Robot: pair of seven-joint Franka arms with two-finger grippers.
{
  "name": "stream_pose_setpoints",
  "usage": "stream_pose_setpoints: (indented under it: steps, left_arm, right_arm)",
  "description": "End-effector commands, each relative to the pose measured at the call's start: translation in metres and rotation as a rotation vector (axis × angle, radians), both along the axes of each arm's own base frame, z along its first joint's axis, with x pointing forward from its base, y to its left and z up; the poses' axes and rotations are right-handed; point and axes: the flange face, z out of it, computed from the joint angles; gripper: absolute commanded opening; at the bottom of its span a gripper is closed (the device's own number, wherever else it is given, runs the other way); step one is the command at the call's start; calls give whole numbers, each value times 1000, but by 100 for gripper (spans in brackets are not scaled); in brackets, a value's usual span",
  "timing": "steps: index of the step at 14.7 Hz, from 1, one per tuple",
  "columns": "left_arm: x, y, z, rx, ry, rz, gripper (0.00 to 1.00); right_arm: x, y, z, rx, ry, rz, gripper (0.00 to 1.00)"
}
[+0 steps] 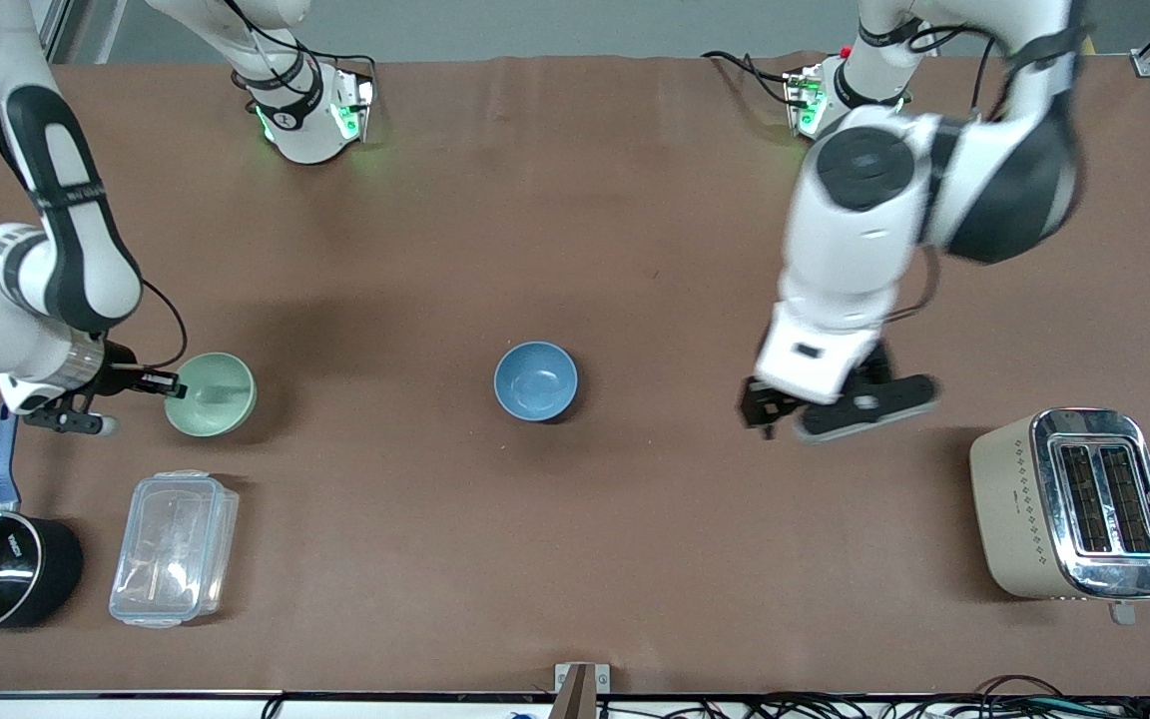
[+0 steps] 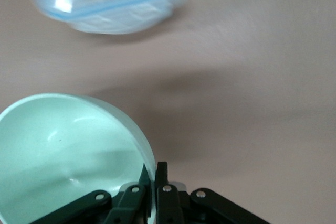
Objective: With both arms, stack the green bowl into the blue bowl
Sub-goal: 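Release the blue bowl and raise the left gripper away, then carry the green bowl with the right gripper toward the blue bowl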
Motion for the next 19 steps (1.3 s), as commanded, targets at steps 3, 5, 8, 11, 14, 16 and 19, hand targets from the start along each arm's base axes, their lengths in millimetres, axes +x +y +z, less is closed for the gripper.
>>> stream_pose_setpoints:
  steps: [3,5,8,11,14,16,19]
  left_arm:
    - [-20,94,57,-31,97,-166,100]
    - [-31,130,69,-56,114,-210,100]
    - [-62,175,82,-72,156,-241,100]
    - [-83,179,92,-104,219,-236,100]
    - [-92,181,98,-102,237,-230,100]
    - [-95,176,95,-113,246,-234,100]
    - [-101,178,103,-118,231,-232,100]
  right_arm:
    - [0,68,99,22,-32,8,0]
    - [9,132,117,16,-50,-11,0]
    - [13,229,141,21,-67,-86,0]
    - [7,297,118,22,-30,-93,0]
    - [7,341,80,23,-24,-50,0]
    - [4,373,52,66,-21,-57,0]
    - [3,405,22,66,6,-65,0]
